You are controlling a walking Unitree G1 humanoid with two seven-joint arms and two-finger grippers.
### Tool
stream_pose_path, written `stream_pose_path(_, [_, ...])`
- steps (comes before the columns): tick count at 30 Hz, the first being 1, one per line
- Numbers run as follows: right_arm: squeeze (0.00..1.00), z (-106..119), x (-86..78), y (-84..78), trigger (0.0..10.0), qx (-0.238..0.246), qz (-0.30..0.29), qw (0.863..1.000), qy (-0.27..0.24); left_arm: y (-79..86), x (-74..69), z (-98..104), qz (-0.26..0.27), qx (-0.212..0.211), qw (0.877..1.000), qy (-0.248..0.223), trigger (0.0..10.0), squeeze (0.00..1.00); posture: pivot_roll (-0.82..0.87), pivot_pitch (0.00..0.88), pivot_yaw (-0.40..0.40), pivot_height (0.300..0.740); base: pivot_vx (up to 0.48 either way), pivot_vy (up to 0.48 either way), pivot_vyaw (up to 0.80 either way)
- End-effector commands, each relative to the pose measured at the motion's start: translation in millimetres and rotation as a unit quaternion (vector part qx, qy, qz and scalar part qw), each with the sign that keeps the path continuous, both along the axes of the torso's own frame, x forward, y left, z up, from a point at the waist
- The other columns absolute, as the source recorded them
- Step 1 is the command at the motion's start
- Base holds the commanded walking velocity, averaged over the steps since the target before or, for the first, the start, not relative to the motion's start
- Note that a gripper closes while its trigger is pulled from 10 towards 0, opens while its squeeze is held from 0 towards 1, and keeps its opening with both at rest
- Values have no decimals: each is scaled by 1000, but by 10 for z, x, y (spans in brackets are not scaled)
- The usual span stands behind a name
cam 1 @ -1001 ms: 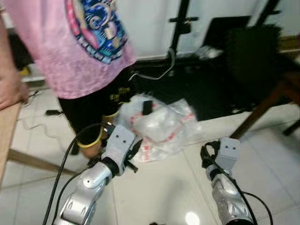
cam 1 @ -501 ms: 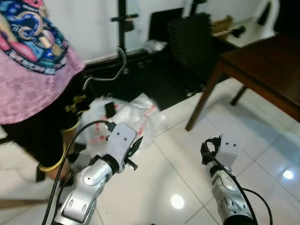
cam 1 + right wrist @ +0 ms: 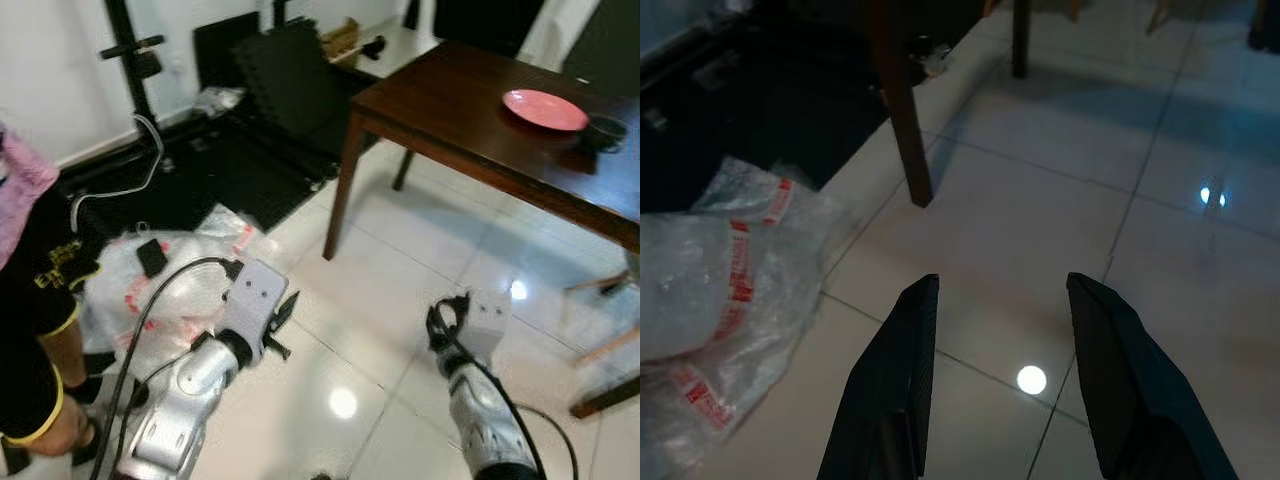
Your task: Setting the table
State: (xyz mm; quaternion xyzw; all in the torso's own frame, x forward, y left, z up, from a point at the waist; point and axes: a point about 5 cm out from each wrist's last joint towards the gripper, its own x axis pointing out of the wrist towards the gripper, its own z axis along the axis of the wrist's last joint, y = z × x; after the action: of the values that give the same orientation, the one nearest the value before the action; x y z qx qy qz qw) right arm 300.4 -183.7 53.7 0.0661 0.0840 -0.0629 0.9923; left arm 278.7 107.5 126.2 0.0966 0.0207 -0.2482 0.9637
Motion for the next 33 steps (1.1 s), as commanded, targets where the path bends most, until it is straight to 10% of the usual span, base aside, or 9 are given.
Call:
stream_pose_path(1, [0,10,-4,-39,10000,3,-6,1000,-1,-69,-2,6,-9,-16,1000,13,10000,0,11,25,20,740,0,0,-800])
stream_pose_path(17, [0,194,75,-4,10000,7,-4,999,-35,-62,95,282,15,-44,998,-45,10000,0,13,34,12,740,0,0,-800])
stream_pose_path(33, [0,154,30,-15,10000,5,-6,1000,-26,-58,60,150,15,-37,999,-18,10000,0,4,30,20,740,0,0,-800])
